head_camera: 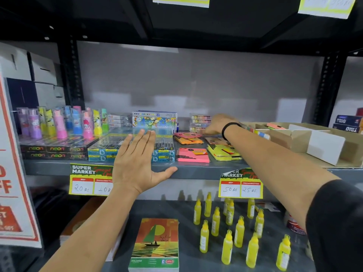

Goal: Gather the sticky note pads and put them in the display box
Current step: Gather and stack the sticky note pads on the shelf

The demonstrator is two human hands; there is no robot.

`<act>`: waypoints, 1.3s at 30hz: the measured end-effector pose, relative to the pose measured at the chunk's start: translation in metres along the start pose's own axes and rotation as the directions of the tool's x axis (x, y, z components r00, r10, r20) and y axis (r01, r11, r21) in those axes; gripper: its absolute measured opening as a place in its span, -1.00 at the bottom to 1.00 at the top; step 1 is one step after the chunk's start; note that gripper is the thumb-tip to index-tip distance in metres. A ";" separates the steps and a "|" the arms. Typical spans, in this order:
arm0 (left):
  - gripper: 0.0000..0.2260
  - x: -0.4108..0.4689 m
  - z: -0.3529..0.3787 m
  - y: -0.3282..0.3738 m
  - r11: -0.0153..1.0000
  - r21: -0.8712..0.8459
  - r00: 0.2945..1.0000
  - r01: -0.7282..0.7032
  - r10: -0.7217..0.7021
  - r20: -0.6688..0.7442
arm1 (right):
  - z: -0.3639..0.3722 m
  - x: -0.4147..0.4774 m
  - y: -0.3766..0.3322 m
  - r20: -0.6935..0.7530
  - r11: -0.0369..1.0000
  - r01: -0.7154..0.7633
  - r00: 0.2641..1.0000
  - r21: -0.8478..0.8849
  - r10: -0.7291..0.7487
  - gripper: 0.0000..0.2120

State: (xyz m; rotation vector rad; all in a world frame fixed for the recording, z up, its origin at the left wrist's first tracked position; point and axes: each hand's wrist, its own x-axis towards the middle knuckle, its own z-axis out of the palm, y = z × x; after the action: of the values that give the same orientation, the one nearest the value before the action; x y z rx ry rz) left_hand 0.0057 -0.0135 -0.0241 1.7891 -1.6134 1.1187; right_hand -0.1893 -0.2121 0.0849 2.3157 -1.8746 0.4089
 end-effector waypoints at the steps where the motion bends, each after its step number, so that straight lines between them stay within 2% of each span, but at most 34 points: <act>1: -0.06 0.000 0.000 0.000 1.000 0.001 1.000 0.000 0.000 -0.002 | 0.000 0.002 -0.006 0.000 0.999 0.031 1.000 0.032 -0.031 -0.32; 3: -0.07 -0.001 -0.001 0.000 1.000 -0.001 1.000 0.004 -0.004 -0.002 | 0.002 0.004 -0.019 0.027 0.990 0.065 0.997 0.124 -0.069 -0.21; 8: -0.08 -0.001 0.001 0.002 1.000 -0.016 0.999 0.007 -0.008 -0.037 | 0.018 0.008 -0.039 0.149 0.942 0.021 0.986 0.334 -0.075 0.00; 12: -0.09 0.001 0.003 -0.001 1.000 -0.009 0.997 -0.004 0.003 -0.076 | 0.021 0.013 -0.046 0.156 0.949 0.048 0.983 0.310 -0.101 -0.18; 15: -0.09 0.000 0.006 -0.001 1.000 -0.001 0.997 -0.007 0.007 -0.074 | 0.023 0.014 -0.046 0.075 0.946 0.077 0.992 0.314 -0.106 -0.40; 17: -0.08 0.001 0.007 -0.001 1.000 0.004 0.997 -0.006 0.006 -0.076 | 0.022 0.009 -0.049 -0.006 0.959 0.138 0.990 0.246 -0.141 -0.51; 19: -0.09 0.001 0.007 -0.001 1.000 0.004 0.997 -0.007 0.008 -0.078 | 0.019 0.000 -0.052 -0.110 0.967 0.194 0.978 0.166 -0.177 -0.48; 22: -0.08 0.000 0.005 -0.002 1.000 0.006 0.997 -0.006 0.006 -0.073 | 0.005 -0.016 -0.052 -0.249 0.978 0.199 0.952 0.068 -0.177 -0.34; 25: -0.09 0.000 0.005 -0.002 1.000 0.005 0.998 -0.007 0.008 -0.065 | -0.014 -0.038 -0.047 -0.319 0.984 0.165 0.938 0.073 -0.134 -0.40; 28: -0.08 0.000 0.004 -0.001 1.000 0.006 0.998 -0.003 0.003 -0.061 | -0.019 -0.071 -0.042 -0.446 0.985 0.145 0.890 0.094 -0.089 -0.48; 39: -0.11 -0.002 -0.001 0.002 1.000 -0.016 0.999 0.004 -0.005 -0.050 | 0.014 -0.147 -0.051 -0.535 0.967 0.246 0.810 -0.059 -0.239 -0.59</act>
State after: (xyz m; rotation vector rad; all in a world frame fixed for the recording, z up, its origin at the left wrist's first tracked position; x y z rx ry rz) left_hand 0.0035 -0.0117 -0.0251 1.7401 -1.5847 1.1361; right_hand -0.1652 -0.0673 0.0318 2.1033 -1.2905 0.9249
